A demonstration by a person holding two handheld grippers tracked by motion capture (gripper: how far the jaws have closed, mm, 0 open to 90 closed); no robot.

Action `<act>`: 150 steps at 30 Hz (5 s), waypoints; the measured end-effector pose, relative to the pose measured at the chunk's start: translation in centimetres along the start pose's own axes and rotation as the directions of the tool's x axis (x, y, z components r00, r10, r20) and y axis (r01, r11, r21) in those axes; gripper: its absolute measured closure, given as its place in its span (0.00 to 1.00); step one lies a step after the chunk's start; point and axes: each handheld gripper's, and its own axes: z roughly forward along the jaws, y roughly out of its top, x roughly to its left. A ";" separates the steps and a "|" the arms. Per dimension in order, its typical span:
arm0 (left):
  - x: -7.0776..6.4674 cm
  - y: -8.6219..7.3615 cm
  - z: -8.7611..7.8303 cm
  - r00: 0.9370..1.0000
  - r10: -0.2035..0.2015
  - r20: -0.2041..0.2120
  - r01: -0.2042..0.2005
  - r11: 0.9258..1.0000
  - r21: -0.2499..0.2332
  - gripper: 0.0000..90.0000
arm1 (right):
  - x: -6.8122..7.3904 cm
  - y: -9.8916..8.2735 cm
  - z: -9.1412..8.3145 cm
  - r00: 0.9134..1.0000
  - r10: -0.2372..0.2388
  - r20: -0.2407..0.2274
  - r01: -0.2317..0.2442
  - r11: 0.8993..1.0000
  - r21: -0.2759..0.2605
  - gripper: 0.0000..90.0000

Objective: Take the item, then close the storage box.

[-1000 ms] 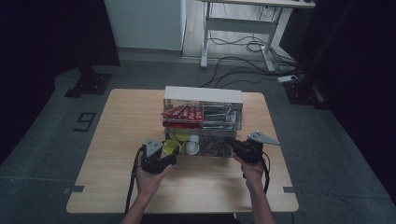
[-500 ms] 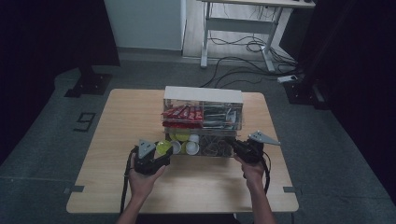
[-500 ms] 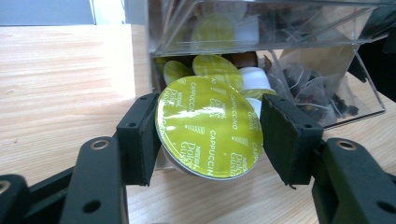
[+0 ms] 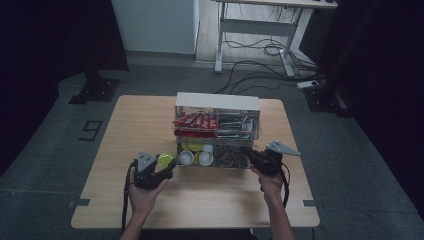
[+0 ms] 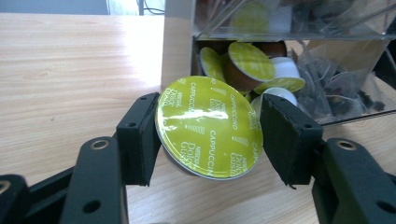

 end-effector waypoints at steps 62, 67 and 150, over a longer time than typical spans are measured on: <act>5.8 -6.1 2.5 0.991 -0.040 -0.126 0.068 0.971 0.229 0.35 | 0.0 -0.5 0.4 1.000 -0.004 -0.001 0.004 1.000 0.021 0.99; 5.6 -6.1 1.7 0.994 -0.038 -0.104 0.058 0.977 0.205 0.27 | 0.0 -0.6 0.4 1.000 -0.005 0.002 0.004 1.000 0.027 0.99; 6.3 -7.5 -1.9 0.996 -0.074 -0.051 0.081 0.985 0.152 0.29 | 1.2 -4.3 -1.1 0.999 0.004 0.054 -0.011 0.992 0.128 0.98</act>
